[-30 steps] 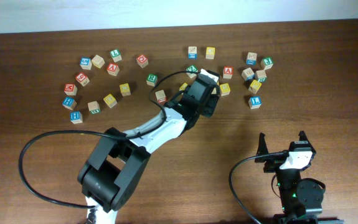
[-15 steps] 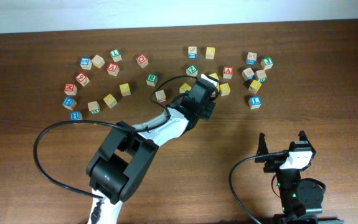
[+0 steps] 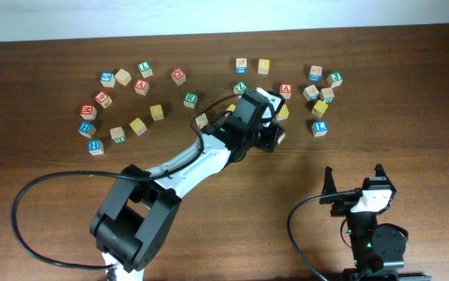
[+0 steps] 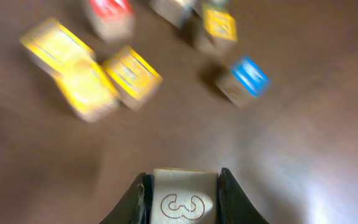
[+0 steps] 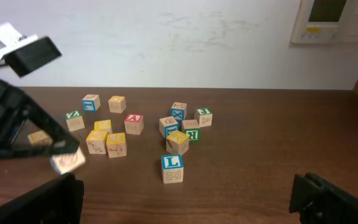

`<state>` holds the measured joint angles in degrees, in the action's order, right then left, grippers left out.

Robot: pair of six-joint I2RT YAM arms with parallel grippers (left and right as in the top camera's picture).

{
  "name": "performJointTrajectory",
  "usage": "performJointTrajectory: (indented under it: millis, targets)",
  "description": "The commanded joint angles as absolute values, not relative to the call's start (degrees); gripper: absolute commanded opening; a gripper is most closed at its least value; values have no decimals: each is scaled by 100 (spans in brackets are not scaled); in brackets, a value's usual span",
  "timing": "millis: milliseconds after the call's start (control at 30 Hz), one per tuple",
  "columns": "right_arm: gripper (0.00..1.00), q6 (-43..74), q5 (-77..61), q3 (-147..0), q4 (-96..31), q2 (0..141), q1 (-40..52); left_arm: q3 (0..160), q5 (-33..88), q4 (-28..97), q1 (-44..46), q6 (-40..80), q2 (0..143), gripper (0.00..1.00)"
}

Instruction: Spell out ICRA

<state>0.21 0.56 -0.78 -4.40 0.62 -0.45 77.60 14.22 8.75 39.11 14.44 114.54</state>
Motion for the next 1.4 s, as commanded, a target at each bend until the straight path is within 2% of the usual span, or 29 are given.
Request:
performJointTrajectory:
  millis: [0, 167, 267, 300, 433, 533, 567, 633, 700, 800, 900, 967, 1000, 1033, 1167, 1267, 1367]
  targets:
    - [98, 71, 106, -32, -458, 21, -82, 7575, 2418, 993, 3966, 1772, 11489, 11]
    - [98, 71, 106, -32, -460, 21, -82, 7126, 2429, 1039, 3962, 1708, 11898, 15]
    - [98, 71, 106, -32, -460, 21, -82, 7116, 2915, 1125, 3968, 1828, 11970, 12]
    - [98, 71, 106, -32, -458, 19, -82, 7118, 3341, 1118, 3957, 2174, 11968, 15]
    - [98, 71, 106, -32, -460, 21, -82, 7118, 5019, 1048, 3798, 3301, 11968, 14]
    - [98, 71, 106, -32, -460, 21, -82, 7118, 5896, 738, 3586, 4425, 11968, 20]
    - [98, 71, 106, -32, -460, 21, -82, 7118, 6031, 701, 3402, 4928, 11968, 13]
    - [98, 73, 106, -32, -458, 21, -82, 7118, 6084, 888, 3166, 5767, 11968, 18]
    - [98, 71, 106, -32, -458, 19, -82, 7118, 6451, 1094, 2991, 6571, 11968, 17]
    - [98, 71, 106, -32, -458, 21, -82, 7118, 7819, 1144, 2718, 7417, 11968, 16]
    - [98, 71, 106, -32, -460, 21, -82, 7118, 8576, 1135, 2582, 7419, 11968, 36]
    - [98, 71, 106, -32, -460, 19, -82, 7118, 8731, 613, 2569, 7393, 11968, 37]
    - [98, 71, 106, -32, -460, 19, -82, 7120, 8731, 270, 2569, 7402, 11966, 41]
    - [98, 71, 106, -32, -460, 21, -82, 7137, 8770, -121, 2569, 7524, 11946, 52]
    - [98, 71, 106, -32, -460, 21, -82, 7153, 8761, -1559, 2569, 7966, 11697, 65]
    - [98, 71, 106, -32, -458, 21, -82, 7153, 8589, -3400, 2571, 8438, 11459, 97]
    - [98, 71, 106, -32, -460, 19, -82, 7153, 8595, -4442, 2576, 8436, 11406, 99]
